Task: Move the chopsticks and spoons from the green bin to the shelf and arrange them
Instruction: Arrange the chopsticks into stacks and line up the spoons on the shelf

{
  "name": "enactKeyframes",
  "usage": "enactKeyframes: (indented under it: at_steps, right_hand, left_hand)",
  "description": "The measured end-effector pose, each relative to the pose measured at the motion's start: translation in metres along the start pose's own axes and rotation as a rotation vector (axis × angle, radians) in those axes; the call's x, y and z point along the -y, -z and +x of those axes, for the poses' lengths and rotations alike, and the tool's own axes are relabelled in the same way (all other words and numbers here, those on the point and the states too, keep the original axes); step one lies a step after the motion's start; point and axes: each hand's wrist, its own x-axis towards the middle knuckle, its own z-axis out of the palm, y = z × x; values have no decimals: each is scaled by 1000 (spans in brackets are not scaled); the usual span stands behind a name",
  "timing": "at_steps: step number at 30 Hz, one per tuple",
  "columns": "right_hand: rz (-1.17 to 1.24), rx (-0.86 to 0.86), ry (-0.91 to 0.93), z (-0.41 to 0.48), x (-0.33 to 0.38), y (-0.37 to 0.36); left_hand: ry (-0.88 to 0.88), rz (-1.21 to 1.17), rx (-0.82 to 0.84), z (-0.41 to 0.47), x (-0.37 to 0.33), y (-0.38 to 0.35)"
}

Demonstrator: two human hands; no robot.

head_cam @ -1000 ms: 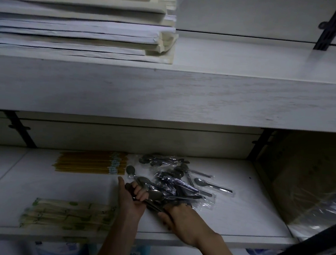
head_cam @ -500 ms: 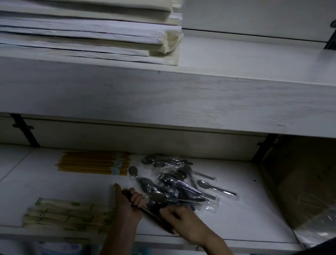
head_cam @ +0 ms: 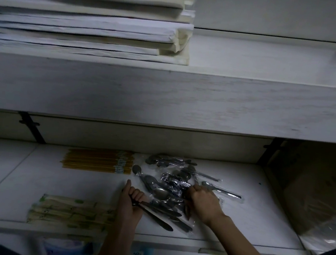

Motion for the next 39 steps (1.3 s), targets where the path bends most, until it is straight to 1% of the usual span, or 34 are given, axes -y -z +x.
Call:
enactKeyframes:
  at_steps: [3,5,8,10,12,14,17,19,20,23,26,31,34,36,39]
  right_hand:
    - [22,14,-6,2,-2,3]
    - [89,-1,-22,2,-3,4]
    - [292,-29,-34,2,-5,5]
    - [383,-41,-30,2,-7,7]
    - [468,-76,-25,1,-8,11]
    - [619,-104,-11,-4,-2,17]
    - [815,-62,16,-13,18,21]
    - [834,-48,32,-16,30,16]
    - [827,-49,37,-16,34,14]
    - [771,-48,55,-17,39,7]
    - [716,-76,85,-16,42,5]
    - [676,-103,128,-16,46,8]
    - [679,-116,140,-17,49,9]
    - [692,-104,137,-18,51,8]
    - [723,-65,152,-19,53,5]
  left_hand:
    - [0,32,3,-1,2,0]
    - [-10,65,6,-2,2,-2]
    - [-19,104,13,-5,4,-4]
    - [-15,108,12,-6,4,-5]
    - [-2,98,2,-6,4,-5]
    - [20,68,-22,-5,4,-7]
    - [4,32,-48,-9,10,-10]
    - [-57,63,-64,-13,14,-13]
    - [-58,45,-65,-14,15,-14]
    - [13,-85,-13,-19,14,-16]
    - [26,-142,-13,-17,13,-13]
    - [-31,-119,-99,-18,15,-15]
    - [-72,-21,-53,-17,14,-15]
    - [-61,-41,-16,-14,13,-15]
    - [-65,-102,-18,-9,13,-12]
